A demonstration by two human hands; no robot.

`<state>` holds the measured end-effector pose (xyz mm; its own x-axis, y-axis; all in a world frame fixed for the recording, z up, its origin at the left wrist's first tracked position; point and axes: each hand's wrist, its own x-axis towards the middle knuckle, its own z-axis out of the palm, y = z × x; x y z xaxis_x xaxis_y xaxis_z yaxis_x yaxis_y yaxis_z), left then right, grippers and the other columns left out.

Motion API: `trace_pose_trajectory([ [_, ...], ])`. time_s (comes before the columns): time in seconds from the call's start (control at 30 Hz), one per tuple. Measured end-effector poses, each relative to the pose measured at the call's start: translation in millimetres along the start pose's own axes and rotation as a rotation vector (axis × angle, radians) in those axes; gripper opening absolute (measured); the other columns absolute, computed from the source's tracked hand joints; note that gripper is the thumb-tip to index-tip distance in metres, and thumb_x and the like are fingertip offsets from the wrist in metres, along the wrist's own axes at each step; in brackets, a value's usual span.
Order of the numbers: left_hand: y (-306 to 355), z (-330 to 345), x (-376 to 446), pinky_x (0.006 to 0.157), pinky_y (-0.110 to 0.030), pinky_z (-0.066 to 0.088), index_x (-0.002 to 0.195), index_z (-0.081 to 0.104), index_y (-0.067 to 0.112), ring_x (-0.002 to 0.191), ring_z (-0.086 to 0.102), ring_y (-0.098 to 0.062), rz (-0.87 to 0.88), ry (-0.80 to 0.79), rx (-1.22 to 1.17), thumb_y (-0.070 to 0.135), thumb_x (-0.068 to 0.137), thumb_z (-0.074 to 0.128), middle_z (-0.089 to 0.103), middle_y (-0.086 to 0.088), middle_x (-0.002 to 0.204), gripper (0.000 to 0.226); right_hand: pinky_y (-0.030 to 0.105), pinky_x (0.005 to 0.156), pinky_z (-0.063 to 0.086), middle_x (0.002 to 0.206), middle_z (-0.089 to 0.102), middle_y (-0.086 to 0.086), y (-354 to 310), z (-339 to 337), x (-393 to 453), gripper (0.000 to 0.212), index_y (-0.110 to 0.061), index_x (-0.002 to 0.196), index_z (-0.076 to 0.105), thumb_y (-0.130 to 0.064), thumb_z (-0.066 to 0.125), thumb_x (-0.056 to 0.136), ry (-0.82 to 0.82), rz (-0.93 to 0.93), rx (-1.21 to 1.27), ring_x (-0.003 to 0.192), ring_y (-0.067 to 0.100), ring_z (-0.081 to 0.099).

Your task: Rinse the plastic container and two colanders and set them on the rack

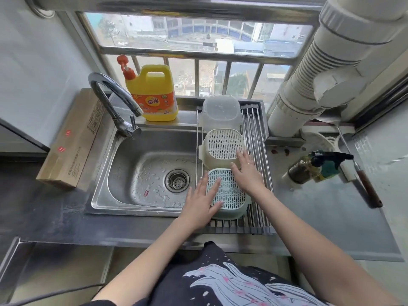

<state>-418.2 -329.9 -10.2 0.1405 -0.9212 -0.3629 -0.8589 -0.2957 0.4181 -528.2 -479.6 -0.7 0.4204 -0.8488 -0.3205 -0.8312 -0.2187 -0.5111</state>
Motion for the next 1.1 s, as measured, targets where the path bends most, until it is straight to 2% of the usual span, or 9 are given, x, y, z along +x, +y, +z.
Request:
trace_pose_trajectory([
  [0.2, -1, 2, -5, 0.119, -0.047, 0.002, 0.147, -0.013, 0.042, 0.145, -0.018, -0.017, 0.004, 0.007, -0.047, 0.054, 0.096, 0.032, -0.033, 0.005, 0.151, 0.069, 0.056, 0.112, 0.023, 0.161, 0.002, -0.007, 0, 6, -5, 0.059, -0.038, 0.152, 0.009, -0.046, 0.034, 0.099, -0.004, -0.002, -0.003, 0.146, 0.018, 0.017],
  [0.33, 2, 0, -2, 0.12, -0.045, 0.002, 0.148, -0.011, 0.042, 0.145, -0.016, -0.017, 0.021, 0.014, -0.036, 0.055, 0.096, 0.033, -0.033, 0.005, 0.149, 0.07, 0.056, 0.108, 0.033, 0.16, -0.001, -0.01, 0, 7, -1, 0.059, -0.04, 0.151, 0.007, -0.046, 0.034, 0.099, -0.032, 0.005, 0.038, 0.144, 0.021, 0.024],
  [0.6, 5, 1, -3, 0.12, -0.045, 0.003, 0.148, -0.013, 0.039, 0.146, -0.014, -0.018, -0.005, 0.04, 0.012, 0.055, 0.096, 0.032, -0.028, 0.0, 0.155, 0.071, 0.051, 0.115, 0.023, 0.161, 0.0, -0.007, -2, 6, -2, 0.062, -0.032, 0.153, 0.003, -0.042, 0.033, 0.1, 0.019, -0.017, -0.032, 0.147, 0.014, 0.011],
  [0.73, 5, 0, -4, 0.119, -0.043, -0.006, 0.142, -0.026, 0.033, 0.143, -0.023, -0.018, -0.013, 0.064, 0.101, 0.061, 0.093, 0.012, -0.035, 0.0, 0.15, 0.069, 0.047, 0.116, 0.019, 0.161, -0.002, -0.007, 1, 9, -7, 0.066, -0.028, 0.153, -0.003, -0.044, 0.032, 0.099, 0.068, -0.046, -0.115, 0.147, 0.012, 0.006],
  [0.83, 5, 1, -4, 0.118, -0.049, -0.007, 0.14, -0.028, 0.031, 0.143, -0.023, -0.018, -0.034, 0.064, 0.192, 0.069, 0.073, -0.014, -0.034, 0.001, 0.149, 0.079, 0.047, 0.116, 0.016, 0.161, 0.002, -0.008, 5, 10, -9, 0.065, -0.032, 0.153, -0.003, -0.051, 0.027, 0.098, 0.025, -0.024, -0.195, 0.148, 0.011, 0.004],
  [0.93, 2, 3, -2, 0.114, -0.053, -0.006, 0.145, -0.018, 0.03, 0.142, -0.016, -0.017, -0.054, 0.096, 0.255, 0.07, 0.078, -0.014, -0.022, 0.001, 0.153, 0.078, 0.05, 0.115, 0.017, 0.161, 0.006, -0.007, 6, 9, -9, 0.066, -0.037, 0.152, -0.003, -0.058, 0.024, 0.096, 0.024, 0.004, -0.234, 0.148, 0.013, 0.006],
  [0.97, 2, 3, -3, 0.113, -0.055, 0.001, 0.148, -0.007, 0.028, 0.144, -0.005, -0.018, -0.067, 0.104, 0.267, 0.069, 0.083, -0.009, -0.01, -0.001, 0.156, 0.076, 0.051, 0.115, 0.017, 0.161, 0.006, -0.006, 5, 8, -10, 0.066, -0.037, 0.152, -0.002, -0.059, 0.024, 0.095, 0.028, 0.012, -0.238, 0.148, 0.014, 0.006],
  [1.03, 3, 1, -4, 0.106, -0.058, 0.026, 0.147, 0.024, 0.022, 0.139, 0.033, -0.022, -0.096, 0.092, 0.252, 0.063, 0.091, 0.014, 0.027, -0.007, 0.154, 0.07, 0.05, 0.115, 0.015, 0.161, 0.007, -0.004, 3, 5, -11, 0.064, -0.039, 0.152, 0.0, -0.058, 0.025, 0.096, 0.041, 0.025, -0.242, 0.148, 0.015, 0.007],
  [1.1, 3, 1, -6, 0.096, -0.058, 0.039, 0.142, 0.038, 0.019, 0.128, 0.051, -0.023, -0.121, 0.061, 0.204, 0.06, 0.087, 0.028, 0.046, -0.008, 0.144, 0.07, 0.049, 0.115, 0.016, 0.16, 0.011, -0.001, 1, 4, -12, 0.06, -0.04, 0.152, 0.004, -0.054, 0.025, 0.097, 0.057, 0.04, -0.219, 0.148, 0.016, 0.009],
])
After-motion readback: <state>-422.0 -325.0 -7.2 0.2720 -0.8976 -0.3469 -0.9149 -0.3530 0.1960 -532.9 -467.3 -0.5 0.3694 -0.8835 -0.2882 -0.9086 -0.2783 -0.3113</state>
